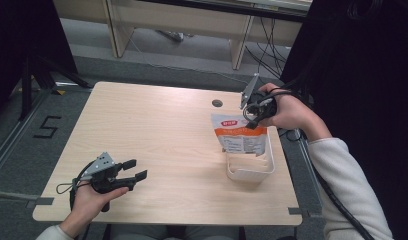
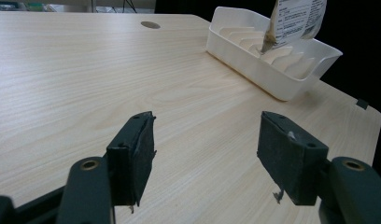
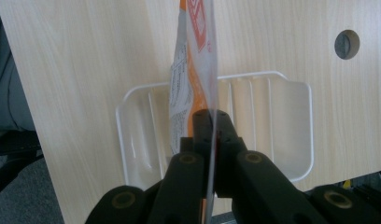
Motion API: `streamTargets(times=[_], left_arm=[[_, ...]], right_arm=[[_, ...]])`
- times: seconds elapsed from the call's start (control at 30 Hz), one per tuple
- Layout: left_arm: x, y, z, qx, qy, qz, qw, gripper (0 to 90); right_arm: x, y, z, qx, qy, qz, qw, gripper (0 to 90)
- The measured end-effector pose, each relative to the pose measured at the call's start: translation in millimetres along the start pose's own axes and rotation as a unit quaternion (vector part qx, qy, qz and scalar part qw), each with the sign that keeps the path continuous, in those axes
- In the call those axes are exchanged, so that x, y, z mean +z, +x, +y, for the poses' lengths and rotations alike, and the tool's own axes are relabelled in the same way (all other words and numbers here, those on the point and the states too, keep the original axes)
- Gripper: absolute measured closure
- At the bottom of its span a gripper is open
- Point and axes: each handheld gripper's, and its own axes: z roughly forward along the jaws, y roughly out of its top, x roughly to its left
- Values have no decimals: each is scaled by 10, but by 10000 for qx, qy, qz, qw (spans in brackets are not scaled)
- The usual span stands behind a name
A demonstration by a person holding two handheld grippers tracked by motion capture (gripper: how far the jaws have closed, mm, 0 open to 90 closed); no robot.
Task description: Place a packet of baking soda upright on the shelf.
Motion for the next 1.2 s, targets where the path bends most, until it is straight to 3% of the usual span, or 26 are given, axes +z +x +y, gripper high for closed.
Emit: streamTargets(times=[0.03, 0.4, 0.77, 0.8, 0.83, 0.97, 1.2], left_arm=[[1, 2, -1, -4, -3, -11, 10000, 357], [2, 2, -2, -10, -7, 1, 10000, 356], [11, -13, -6, -71, -2, 34, 10000, 356], [14, -15, -6, -64, 1, 28, 10000, 356], [13, -8, -3, 30, 19, -13, 10000, 356], [17, -12, -5, 1, 33, 18, 10000, 356], [23, -11, -5, 10, 51, 22, 10000, 356]], right_arm=[[-3, 9, -12, 103, 22, 5, 9999, 900], [6, 7, -107, 178, 140, -1, 9997, 900], [53, -10, -169, 172, 335, -8, 9993, 900], [63, -24, -178, 57, 295, -16, 9995, 900], [57, -11, -177, 145, 341, -9, 9993, 900], [64, -5, -198, 206, 392, -94, 9990, 900], [125, -16, -224, 145, 403, -15, 9991, 900]])
